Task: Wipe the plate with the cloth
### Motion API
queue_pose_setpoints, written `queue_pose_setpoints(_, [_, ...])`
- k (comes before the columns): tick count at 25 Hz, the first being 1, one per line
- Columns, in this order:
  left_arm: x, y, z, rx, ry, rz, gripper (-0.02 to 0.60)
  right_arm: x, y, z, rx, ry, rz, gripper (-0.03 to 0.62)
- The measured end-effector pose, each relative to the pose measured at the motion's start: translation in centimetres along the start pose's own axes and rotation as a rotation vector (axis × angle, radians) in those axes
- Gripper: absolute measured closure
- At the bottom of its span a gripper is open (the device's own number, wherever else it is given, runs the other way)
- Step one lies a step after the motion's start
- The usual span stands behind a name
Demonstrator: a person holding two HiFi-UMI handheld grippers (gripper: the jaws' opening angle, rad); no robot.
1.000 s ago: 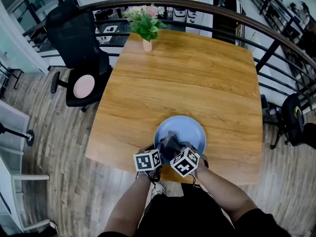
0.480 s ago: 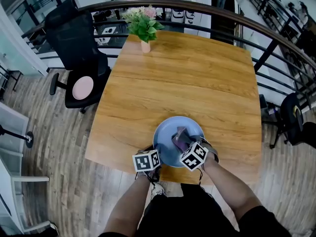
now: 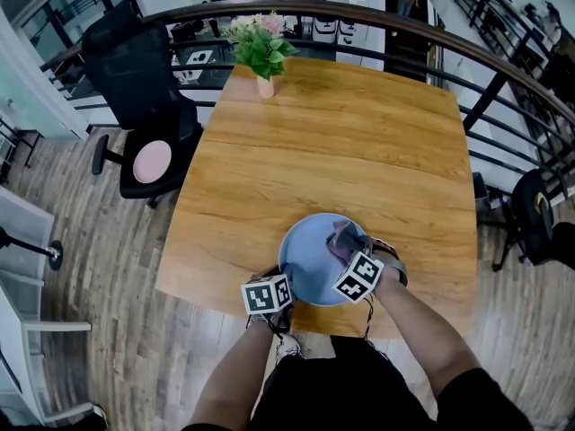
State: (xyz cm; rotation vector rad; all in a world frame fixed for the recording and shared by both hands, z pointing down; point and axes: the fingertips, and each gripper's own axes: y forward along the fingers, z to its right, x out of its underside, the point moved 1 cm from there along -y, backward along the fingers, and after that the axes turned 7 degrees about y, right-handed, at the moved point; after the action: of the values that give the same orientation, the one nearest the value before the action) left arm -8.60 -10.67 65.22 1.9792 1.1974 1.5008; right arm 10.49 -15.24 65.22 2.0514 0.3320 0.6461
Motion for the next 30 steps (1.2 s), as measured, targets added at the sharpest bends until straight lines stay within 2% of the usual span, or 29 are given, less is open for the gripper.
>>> queue_pose_setpoints(6, [0.4, 0.3, 0.3, 0.017, -0.003, -0.002, 0.520, -0.3, -0.3, 1.0, 0.028, 0.039, 0.027, 0.520])
queue_pose_setpoints(11, [0.2, -0.2, 0.0, -0.013, 0.001, -0.006, 0.520, -1.1, -1.3, 3.2, 0.102, 0.112, 0.100, 0.522])
queue_pose_setpoints(15, [0.1, 0.0, 0.1, -0.002, 0.002, 0.000, 0.520, -2.3, -2.9, 4.5, 0.123, 0.177, 0.175, 0.522])
queue_pose_setpoints(18, [0.1, 0.2, 0.1, 0.006, 0.001, 0.001, 0.520, -3.3, -4.0, 4.2, 0.054, 0.288, 0.231, 0.522])
queue_pose_setpoints(22, [0.3, 0.4, 0.2, 0.013, -0.002, -0.002, 0.520, -4.8, -5.4, 1.8, -0.117, 0.441, 0.306, 0.522])
queue_pose_setpoints(27, [0.3, 0.4, 0.2, 0.013, -0.004, -0.002, 0.520, -5.9, -6.4, -3.1, -0.261, 0.472, 0.313, 0.522])
queue_pose_setpoints(30, [0.3, 0.4, 0.3, 0.016, -0.006, -0.001, 0.520, -6.0, -6.5, -6.0, -0.355, 0.526, 0.295, 0.522])
